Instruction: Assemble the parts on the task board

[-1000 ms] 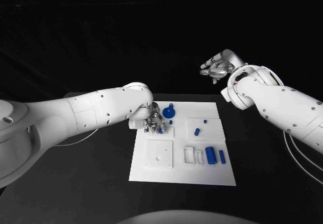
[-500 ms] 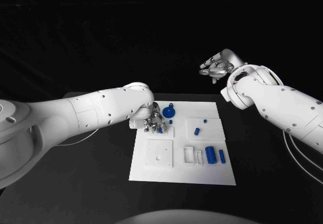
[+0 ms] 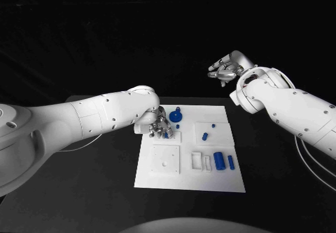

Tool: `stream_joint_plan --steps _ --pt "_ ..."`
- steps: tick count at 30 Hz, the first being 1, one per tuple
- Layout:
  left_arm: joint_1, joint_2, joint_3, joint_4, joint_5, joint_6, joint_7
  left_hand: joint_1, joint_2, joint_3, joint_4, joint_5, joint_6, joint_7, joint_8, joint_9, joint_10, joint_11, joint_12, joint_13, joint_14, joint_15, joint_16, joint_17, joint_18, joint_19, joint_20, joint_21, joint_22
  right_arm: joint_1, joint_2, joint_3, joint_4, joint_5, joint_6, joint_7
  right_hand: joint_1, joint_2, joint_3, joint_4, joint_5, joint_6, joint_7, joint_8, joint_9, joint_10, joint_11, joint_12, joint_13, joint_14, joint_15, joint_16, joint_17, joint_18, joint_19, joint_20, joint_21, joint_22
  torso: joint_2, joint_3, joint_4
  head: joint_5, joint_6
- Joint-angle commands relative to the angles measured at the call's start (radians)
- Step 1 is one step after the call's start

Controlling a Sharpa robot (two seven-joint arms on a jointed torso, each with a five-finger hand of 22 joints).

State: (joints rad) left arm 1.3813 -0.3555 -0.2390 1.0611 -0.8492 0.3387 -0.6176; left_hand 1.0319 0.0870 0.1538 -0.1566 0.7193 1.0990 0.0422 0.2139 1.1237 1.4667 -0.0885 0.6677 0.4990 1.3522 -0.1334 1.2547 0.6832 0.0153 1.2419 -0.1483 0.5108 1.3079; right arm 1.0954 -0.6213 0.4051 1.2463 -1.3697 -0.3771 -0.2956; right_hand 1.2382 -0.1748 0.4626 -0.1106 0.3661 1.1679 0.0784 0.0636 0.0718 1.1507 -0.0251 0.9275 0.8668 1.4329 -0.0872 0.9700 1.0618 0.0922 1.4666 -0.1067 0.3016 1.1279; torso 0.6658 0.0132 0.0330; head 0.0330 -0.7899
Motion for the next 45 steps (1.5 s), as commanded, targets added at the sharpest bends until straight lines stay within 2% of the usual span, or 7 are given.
stream_joint_plan --steps 1,10,19,26,37,42,45 --pt "-0.001 0.001 0.0 0.002 -0.002 0.025 -0.004 0.004 0.015 0.11 -0.111 0.004 0.064 -0.069 0.007 0.001 0.033 -0.004 0.002 0.001 -0.008 0.0 0.003 -0.001 0.01 -0.005 0.003 0.004 0.019 0.0 0.0 0.0 0.002 -0.01 0.008 0.003 -0.005 0.007 -0.002 -0.006 0.003 -0.004 0.001 -0.001 -0.002 -0.005 0.001 0.003 -0.001 -0.006 0.002 -0.005 0.0 0.006 0.033 0.001 -0.005 0.001 0.0 -0.0003 0.0001 -0.001 -0.001" --pt "-0.003 0.003 0.0 -0.001 -0.009 0.022 -0.003 0.006 0.016 0.111 -0.11 -0.001 0.063 -0.069 0.007 0.001 0.033 -0.004 0.0 0.003 -0.008 0.0 0.004 -0.001 0.011 -0.007 0.003 0.005 0.019 -0.001 0.0 0.0 0.003 -0.014 0.008 0.003 -0.005 0.007 -0.002 -0.006 0.003 -0.004 0.001 -0.001 -0.002 -0.005 0.001 0.003 -0.001 -0.006 0.002 -0.005 0.0 0.006 0.033 0.001 -0.005 0.001 0.0 -0.0004 0.0002 0.0 0.0" --pt "-0.012 0.017 -0.001 -0.012 -0.015 0.02 -0.001 0.006 0.016 0.111 -0.11 -0.003 0.061 -0.069 0.006 0.001 0.032 -0.004 0.0 0.003 -0.009 0.0 0.003 -0.003 0.011 -0.007 0.003 0.005 0.019 -0.001 0.001 0.0 0.003 -0.022 0.008 0.003 -0.005 0.006 0.003 -0.01 0.005 -0.004 0.001 -0.001 -0.001 -0.004 0.001 0.004 -0.001 -0.007 0.002 -0.006 0.0 0.006 0.033 0.001 -0.007 0.003 0.001 -0.0012 -0.0012 0.0 -0.002" --pt "-0.016 0.024 -0.001 -0.021 -0.015 0.019 -0.001 0.007 0.017 0.111 -0.108 -0.006 0.06 -0.068 0.007 0.003 0.032 -0.004 0.0 0.004 -0.009 0.001 0.003 -0.003 0.01 -0.007 0.003 0.005 0.019 -0.001 0.001 0.0 0.003 -0.023 0.009 0.003 -0.005 0.007 0.004 -0.011 0.007 -0.004 0.001 -0.001 -0.002 -0.004 0.001 0.003 -0.002 -0.007 0.002 -0.005 0.0 0.006 0.033 0.001 -0.006 0.004 0.0 0.0005 -0.0006 0.0 -0.003" --pt "-0.025 0.042 -0.001 -0.045 -0.009 0.048 -0.007 0.007 0.017 0.111 -0.108 -0.005 0.061 -0.068 0.008 0.003 0.033 -0.003 0.0 0.005 -0.009 0.001 0.004 -0.002 0.01 -0.007 0.003 0.005 0.018 -0.001 0.001 0.0 0.006 -0.024 0.01 0.002 -0.006 0.006 0.01 -0.014 0.016 -0.002 0.001 -0.001 -0.001 -0.005 0.001 0.002 -0.002 -0.007 0.002 -0.006 0.0 0.006 0.033 0.001 -0.007 0.006 0.0 0.0008 -0.0018 -0.002 -0.004" --pt "-0.031 0.048 -0.001 -0.057 -0.004 0.057 -0.012 0.006 0.019 0.11 -0.108 -0.015 0.059 -0.067 0.005 -0.001 0.032 0.0 -0.001 0.005 -0.013 0.002 0.001 -0.007 0.01 -0.009 0.004 0.004 0.018 -0.001 0.001 0.0 0.008 -0.024 0.01 0.002 -0.006 0.005 0.011 -0.014 0.019 -0.002 0.001 -0.001 -0.001 -0.005 0.001 0.002 -0.003 -0.007 0.002 -0.006 0.0 0.006 0.033 0.001 -0.007 0.007 0.0 0.001 -0.0008 -0.004 -0.004" --pt "-0.034 0.05 -0.001 -0.064 0.002 0.057 -0.013 0.007 0.02 0.103 -0.102 -0.041 0.064 -0.068 0.004 -0.006 0.035 0.002 0.001 0.006 -0.013 0.002 0.003 -0.005 0.009 -0.009 0.005 0.003 0.018 -0.001 0.001 0.0 0.009 -0.024 0.01 0.003 -0.008 0.005 0.012 -0.014 0.021 -0.003 0.001 -0.001 -0.001 -0.005 0.001 0.001 -0.003 -0.007 0.002 -0.007 -0.001 0.006 0.033 0.001 -0.007 0.007 0.0 0.0008 -0.0007 -0.005 -0.005"
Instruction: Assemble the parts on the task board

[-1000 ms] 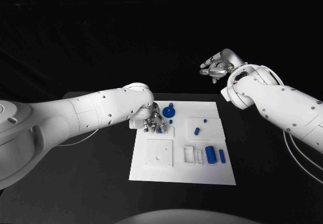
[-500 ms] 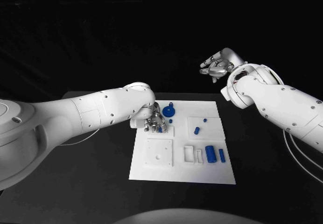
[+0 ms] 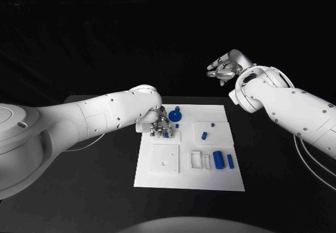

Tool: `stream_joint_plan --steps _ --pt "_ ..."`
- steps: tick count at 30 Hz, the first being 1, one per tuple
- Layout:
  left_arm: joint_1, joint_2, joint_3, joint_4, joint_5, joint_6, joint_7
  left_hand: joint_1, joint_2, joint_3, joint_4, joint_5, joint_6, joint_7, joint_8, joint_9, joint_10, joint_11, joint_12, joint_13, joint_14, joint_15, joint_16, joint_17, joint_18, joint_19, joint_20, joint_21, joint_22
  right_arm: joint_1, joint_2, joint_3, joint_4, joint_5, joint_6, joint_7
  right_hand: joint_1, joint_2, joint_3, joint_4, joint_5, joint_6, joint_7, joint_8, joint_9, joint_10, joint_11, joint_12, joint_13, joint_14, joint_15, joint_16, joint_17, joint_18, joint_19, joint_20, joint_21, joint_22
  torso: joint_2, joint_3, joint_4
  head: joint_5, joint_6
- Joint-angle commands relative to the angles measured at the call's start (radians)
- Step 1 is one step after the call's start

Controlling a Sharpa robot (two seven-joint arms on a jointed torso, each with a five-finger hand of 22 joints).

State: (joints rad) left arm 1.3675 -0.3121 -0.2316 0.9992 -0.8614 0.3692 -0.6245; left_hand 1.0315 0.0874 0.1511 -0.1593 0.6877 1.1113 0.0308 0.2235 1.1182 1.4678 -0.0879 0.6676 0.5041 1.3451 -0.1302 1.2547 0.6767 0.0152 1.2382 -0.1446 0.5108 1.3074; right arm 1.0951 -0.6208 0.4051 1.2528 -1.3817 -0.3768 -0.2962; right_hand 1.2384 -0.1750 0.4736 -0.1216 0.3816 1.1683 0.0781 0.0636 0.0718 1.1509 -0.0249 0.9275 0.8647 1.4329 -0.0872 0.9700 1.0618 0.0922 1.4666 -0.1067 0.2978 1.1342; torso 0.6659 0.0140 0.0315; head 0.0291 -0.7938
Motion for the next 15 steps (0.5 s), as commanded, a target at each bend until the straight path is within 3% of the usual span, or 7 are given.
stream_joint_plan --steps 1,9,11,14,15 --pt "-0.022 0.008 -0.008 -0.003 0.016 0.024 -0.006 0.012 0.019 0.099 -0.095 -0.01 0.056 -0.057 -0.006 -0.004 0.034 0.002 0.001 0.0 -0.008 -0.001 0.003 0.0 0.009 -0.006 0.002 0.001 0.019 0.0 0.001 0.0 0.003 -0.012 0.01 0.003 -0.008 0.005 0.001 -0.003 0.005 -0.003 0.001 -0.001 -0.001 -0.005 0.001 0.001 -0.001 -0.007 0.002 -0.007 -0.001 0.006 0.033 0.001 -0.003 0.001 0.0 0.0002 0.0007 -0.002 -0.001" --pt "-0.027 0.01 -0.008 -0.013 0.005 -0.002 -0.002 0.003 -0.001 0.072 -0.051 -0.031 0.058 -0.063 0.002 0.004 0.036 0.002 0.002 -0.004 -0.009 0.0 0.0 -0.009 0.008 -0.003 0.005 -0.008 0.017 -0.001 0.0 0.0 0.005 -0.012 0.01 0.004 -0.009 0.005 0.001 -0.002 0.007 -0.004 0.001 -0.001 -0.001 -0.006 0.001 0.001 -0.001 -0.008 0.002 -0.007 -0.001 0.006 0.033 0.001 -0.004 0.001 0.0 -0.0008 0.0012 -0.003 -0.001" --pt "-0.028 0.01 -0.008 -0.015 0.0 -0.006 -0.002 -0.001 -0.006 0.057 -0.034 -0.082 0.06 -0.066 0.004 0.005 0.036 0.001 0.003 -0.005 -0.008 -0.001 0.0 -0.009 0.007 -0.001 0.006 -0.01 0.016 -0.001 0.0 0.0 0.006 -0.012 0.01 0.004 -0.009 0.005 0.001 -0.002 0.007 -0.004 0.001 -0.001 -0.001 -0.006 0.001 0.001 -0.001 -0.008 0.002 -0.007 -0.001 0.006 0.033 0.001 -0.004 0.001 0.0 -0.001 0.0014 -0.003 -0.002" --pt "-0.029 0.009 -0.008 -0.016 -0.003 -0.01 -0.003 0.004 -0.015 0.034 -0.005 -0.113 0.063 -0.069 0.006 0.006 0.037 0.0 0.005 -0.006 -0.007 -0.001 0.001 -0.01 0.005 0.002 0.005 -0.015 0.016 -0.002 0.0 0.0 0.007 -0.012 0.011 0.004 -0.009 0.005 0.001 -0.002 0.007 -0.004 0.001 -0.001 -0.001 -0.006 0.001 0.001 -0.001 -0.008 0.002 -0.007 -0.001 0.006 0.033 0.001 -0.004 0.001 0.0 -0.0009 0.0018 -0.004 -0.002" --pt "-0.03 0.009 -0.008 -0.016 -0.004 -0.011 -0.003 0.003 -0.018 0.025 0.005 -0.144 0.065 -0.071 0.008 0.007 0.037 0.0 0.006 -0.007 -0.007 -0.001 0.001 -0.01 0.005 0.003 0.005 -0.017 0.016 -0.002 0.0 0.0 0.008 -0.012 0.011 0.004 -0.009 0.005 0.001 -0.002 0.007 -0.004 0.001 -0.001 -0.001 -0.006 0.001 0.001 -0.001 -0.008 0.002 -0.007 -0.001 0.006 0.033 0.001 -0.004 0.001 0.0 -0.0008 0.0021 -0.004 -0.002"
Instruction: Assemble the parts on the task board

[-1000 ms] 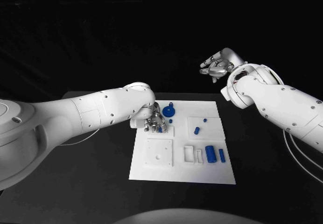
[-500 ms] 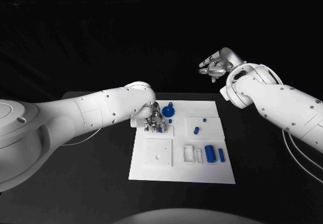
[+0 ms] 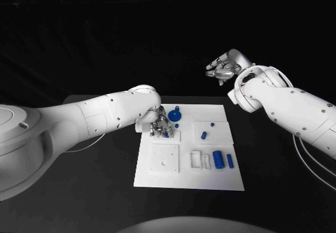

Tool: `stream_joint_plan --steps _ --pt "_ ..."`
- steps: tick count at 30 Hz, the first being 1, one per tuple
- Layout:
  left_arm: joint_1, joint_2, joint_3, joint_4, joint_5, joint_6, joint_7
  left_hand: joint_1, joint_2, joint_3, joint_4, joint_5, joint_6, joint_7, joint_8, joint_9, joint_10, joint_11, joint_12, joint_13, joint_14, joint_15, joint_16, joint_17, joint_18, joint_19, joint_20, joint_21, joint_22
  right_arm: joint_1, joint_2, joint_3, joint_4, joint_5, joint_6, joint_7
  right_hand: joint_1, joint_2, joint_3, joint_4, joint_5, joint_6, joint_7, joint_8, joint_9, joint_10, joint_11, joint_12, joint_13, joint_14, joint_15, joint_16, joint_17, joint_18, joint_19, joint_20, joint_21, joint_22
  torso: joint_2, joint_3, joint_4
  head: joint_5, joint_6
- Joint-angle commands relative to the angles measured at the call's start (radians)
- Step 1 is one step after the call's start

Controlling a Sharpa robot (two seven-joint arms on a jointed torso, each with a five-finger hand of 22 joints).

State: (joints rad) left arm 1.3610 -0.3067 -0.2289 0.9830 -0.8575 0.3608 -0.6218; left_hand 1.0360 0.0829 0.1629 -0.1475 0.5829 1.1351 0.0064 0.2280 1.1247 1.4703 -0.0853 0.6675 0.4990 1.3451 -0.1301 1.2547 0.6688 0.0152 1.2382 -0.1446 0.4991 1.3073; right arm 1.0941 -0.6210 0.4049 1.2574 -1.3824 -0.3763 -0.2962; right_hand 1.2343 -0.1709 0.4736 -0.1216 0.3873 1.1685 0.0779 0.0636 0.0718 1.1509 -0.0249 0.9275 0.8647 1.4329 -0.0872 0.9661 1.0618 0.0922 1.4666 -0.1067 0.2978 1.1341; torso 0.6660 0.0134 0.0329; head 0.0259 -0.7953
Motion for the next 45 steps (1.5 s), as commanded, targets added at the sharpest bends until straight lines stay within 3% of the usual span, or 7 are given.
stream_joint_plan --steps 1,15,26,30,34,36,45 --pt "-0.023 0.003 -0.011 0.0 -0.009 -0.004 -0.006 -0.002 -0.015 0.006 0.001 -0.059 0.043 -0.047 0.004 0.001 0.035 -0.003 0.007 -0.002 -0.007 -0.002 0.001 -0.002 0.004 0.003 0.005 -0.006 0.016 -0.001 0.0 0.0 0.004 -0.011 0.011 0.004 -0.005 0.001 0.001 -0.002 0.002 -0.004 0.002 -0.001 -0.001 -0.006 0.001 0.001 -0.001 -0.008 0.002 -0.003 -0.001 0.006 0.033 0.001 -0.004 0.001 0.0 -0.0003 0.0009 -0.001 0.0" --pt "-0.025 -0.002 -0.011 -0.001 -0.023 -0.006 -0.007 0.051 -0.044 -0.069 0.101 -0.149 0.053 -0.052 0.011 0.009 0.036 -0.005 0.014 -0.009 -0.004 -0.003 0.004 -0.001 0.002 0.013 0.005 -0.021 0.018 -0.005 -0.004 0.0 0.009 -0.011 0.013 0.003 -0.006 0.001 0.0 -0.002 0.003 -0.004 0.002 -0.001 -0.001 -0.005 0.001 0.001 -0.001 -0.007 0.002 -0.003 -0.001 0.006 0.033 0.001 -0.005 0.002 0.0 0.0002 -0.0002 -0.001 -0.001" --pt "-0.025 -0.022 -0.011 0.019 -0.033 -0.028 -0.007 0.056 -0.06 -0.139 0.167 -0.273 0.064 -0.054 0.016 0.016 0.037 -0.005 0.018 -0.014 -0.002 -0.003 0.004 -0.003 0.002 0.016 0.006 -0.024 0.018 -0.008 -0.008 0.0 0.01 -0.011 0.011 0.003 -0.007 0.001 -0.001 0.0 0.004 -0.004 0.001 -0.001 -0.001 -0.006 0.001 0.001 -0.002 -0.007 0.002 -0.004 -0.002 0.006 0.033 0.001 -0.006 0.003 0.0 0.0006 0.0006 -0.003 0.002" --pt "-0.024 -0.032 -0.01 0.03 -0.043 -0.033 -0.007 0.023 -0.103 -0.149 0.217 -0.451 0.075 -0.051 0.024 0.022 0.037 -0.003 0.021 -0.014 0.0 -0.002 0.006 -0.001 0.003 0.017 0.007 -0.025 0.018 -0.01 -0.009 0.0 0.008 -0.011 0.011 0.003 -0.007 0.0 -0.002 -0.001 0.005 -0.005 0.001 -0.001 -0.001 -0.005 0.001 0.001 -0.002 -0.007 0.002 -0.004 -0.002 0.006 0.033 0.001 -0.006 0.003 -0.001 0.0003 0.0006 -0.003 0.002" --pt "-0.024 -0.04 -0.009 0.04 -0.047 -0.032 -0.008 0.024 -0.167 -0.086 0.3 -0.517 0.079 -0.05 0.025 0.026 0.037 -0.002 0.024 -0.018 0.0 -0.001 0.005 -0.001 0.005 0.018 0.009 -0.026 0.018 -0.012 -0.009 0.0 0.007 -0.011 0.011 0.003 -0.007 0.0 -0.002 -0.001 0.005 -0.005 0.001 -0.001 -0.001 -0.005 0.001 0.001 -0.002 -0.007 0.002 -0.004 -0.002 0.006 0.033 0.001 -0.006 0.003 -0.001 0.0002 0.0007 -0.002 0.001" --pt "-0.023 -0.044 -0.009 0.044 -0.048 -0.03 -0.008 0.032 -0.197 -0.071 0.346 -0.528 0.082 -0.049 0.024 0.027 0.037 -0.002 0.024 -0.019 0.0 -0.001 0.006 -0.001 0.005 0.018 0.009 -0.026 0.019 -0.012 -0.01 0.0 0.007 -0.011 0.011 0.003 -0.008 -0.001 -0.004 0.0 0.006 -0.006 0.002 -0.001 -0.002 -0.005 0.001 0.001 -0.002 -0.007 0.002 -0.004 -0.002 0.006 0.034 0.001 -0.006 0.003 -0.001 -0.0002 0.0002 0.001 0.0" --pt "-0.021 -0.055 -0.005 0.053 -0.049 -0.034 -0.009 0.048 -0.24 -0.079 0.427 -0.534 0.087 -0.05 0.017 0.028 0.038 -0.003 0.021 -0.024 -0.004 -0.003 0.002 -0.003 0.001 0.016 0.005 -0.027 0.018 -0.014 -0.011 0.0 0.006 -0.011 0.01 0.003 -0.007 -0.001 -0.015 0.001 0.01 -0.006 0.001 -0.001 -0.001 -0.006 0.001 0.0 -0.003 -0.007 0.002 -0.005 -0.002 0.006 0.034 0.001 -0.008 0.003 0.0 -0.0017 0.0011 0.0 0.004"
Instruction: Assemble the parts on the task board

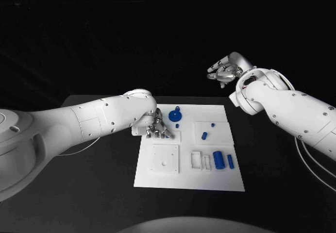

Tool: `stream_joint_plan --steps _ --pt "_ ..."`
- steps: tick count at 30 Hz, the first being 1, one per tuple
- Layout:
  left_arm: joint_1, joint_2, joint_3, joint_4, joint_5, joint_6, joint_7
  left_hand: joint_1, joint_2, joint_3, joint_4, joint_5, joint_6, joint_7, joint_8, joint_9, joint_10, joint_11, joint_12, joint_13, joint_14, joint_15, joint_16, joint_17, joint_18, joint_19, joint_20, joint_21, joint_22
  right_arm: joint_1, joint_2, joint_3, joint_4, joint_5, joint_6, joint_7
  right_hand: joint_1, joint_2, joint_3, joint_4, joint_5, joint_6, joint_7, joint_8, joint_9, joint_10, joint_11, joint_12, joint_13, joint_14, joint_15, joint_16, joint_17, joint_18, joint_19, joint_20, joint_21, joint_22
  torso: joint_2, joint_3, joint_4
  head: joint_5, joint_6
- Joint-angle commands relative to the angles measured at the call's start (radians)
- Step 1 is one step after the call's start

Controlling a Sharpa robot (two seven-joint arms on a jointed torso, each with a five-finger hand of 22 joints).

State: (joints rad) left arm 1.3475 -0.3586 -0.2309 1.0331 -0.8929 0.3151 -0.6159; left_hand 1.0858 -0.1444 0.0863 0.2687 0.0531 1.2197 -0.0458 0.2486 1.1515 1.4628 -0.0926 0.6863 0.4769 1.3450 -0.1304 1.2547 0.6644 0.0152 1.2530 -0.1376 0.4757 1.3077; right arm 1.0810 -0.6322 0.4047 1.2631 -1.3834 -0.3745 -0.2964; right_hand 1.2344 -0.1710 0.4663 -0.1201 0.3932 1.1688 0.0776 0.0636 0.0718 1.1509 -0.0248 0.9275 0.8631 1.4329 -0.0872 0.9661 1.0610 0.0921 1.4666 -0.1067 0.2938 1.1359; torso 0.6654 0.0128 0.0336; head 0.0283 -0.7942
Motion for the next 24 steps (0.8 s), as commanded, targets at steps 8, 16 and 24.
stream_joint_plan --steps 8,16,24 --pt "-0.001 -0.012 0.003 0.013 -0.014 0.002 -0.014 -0.019 -0.027 -0.011 0.02 -0.004 0.004 0.002 -0.008 0.001 0.046 0.004 0.002 -0.003 -0.003 -0.004 0.003 0.004 -0.001 0.002 -0.004 -0.003 0.018 -0.003 0.0 0.0 0.0 -0.01 0.006 0.002 -0.006 -0.001 -0.009 -0.001 0.003 -0.007 0.002 -0.001 -0.002 -0.005 0.002 0.0 -0.001 -0.007 0.002 -0.005 -0.002 0.006 0.034 0.001 -0.004 0.001 0.0 -0.0005 -0.0001 -0.002 0.001" --pt "0.004 -0.022 0.03 0.026 0.008 -0.001 -0.017 -0.039 -0.032 -0.02 0.023 -0.004 0.006 0.002 -0.012 0.0 0.046 0.004 0.003 -0.004 -0.002 -0.004 0.002 0.005 -0.002 0.002 -0.005 -0.003 0.018 -0.004 0.0 0.0 -0.001 -0.014 0.003 0.002 -0.006 -0.001 -0.01 -0.001 0.004 -0.007 0.002 -0.001 -0.002 -0.006 0.001 0.0 -0.001 -0.007 0.002 -0.005 -0.002 0.006 0.034 0.001 -0.004 0.001 0.0 0.0005 -0.0003 0.0 0.002" --pt "0.033 -0.054 0.075 0.049 0.066 -0.005 -0.022 -0.036 -0.026 -0.019 0.021 -0.004 0.007 0.002 -0.016 -0.001 0.046 0.005 0.003 -0.005 -0.003 -0.003 0.002 0.006 -0.002 -0.001 -0.003 -0.003 0.019 -0.007 -0.006 0.0 -0.011 -0.034 -0.005 0.003 -0.005 -0.001 -0.012 -0.002 0.004 -0.01 0.003 -0.001 -0.002 -0.006 0.002 0.0 -0.001 -0.007 0.002 -0.005 -0.002 0.006 0.034 0.001 -0.004 0.001 -0.001 0.0008 0.0008 0.003 0.015"
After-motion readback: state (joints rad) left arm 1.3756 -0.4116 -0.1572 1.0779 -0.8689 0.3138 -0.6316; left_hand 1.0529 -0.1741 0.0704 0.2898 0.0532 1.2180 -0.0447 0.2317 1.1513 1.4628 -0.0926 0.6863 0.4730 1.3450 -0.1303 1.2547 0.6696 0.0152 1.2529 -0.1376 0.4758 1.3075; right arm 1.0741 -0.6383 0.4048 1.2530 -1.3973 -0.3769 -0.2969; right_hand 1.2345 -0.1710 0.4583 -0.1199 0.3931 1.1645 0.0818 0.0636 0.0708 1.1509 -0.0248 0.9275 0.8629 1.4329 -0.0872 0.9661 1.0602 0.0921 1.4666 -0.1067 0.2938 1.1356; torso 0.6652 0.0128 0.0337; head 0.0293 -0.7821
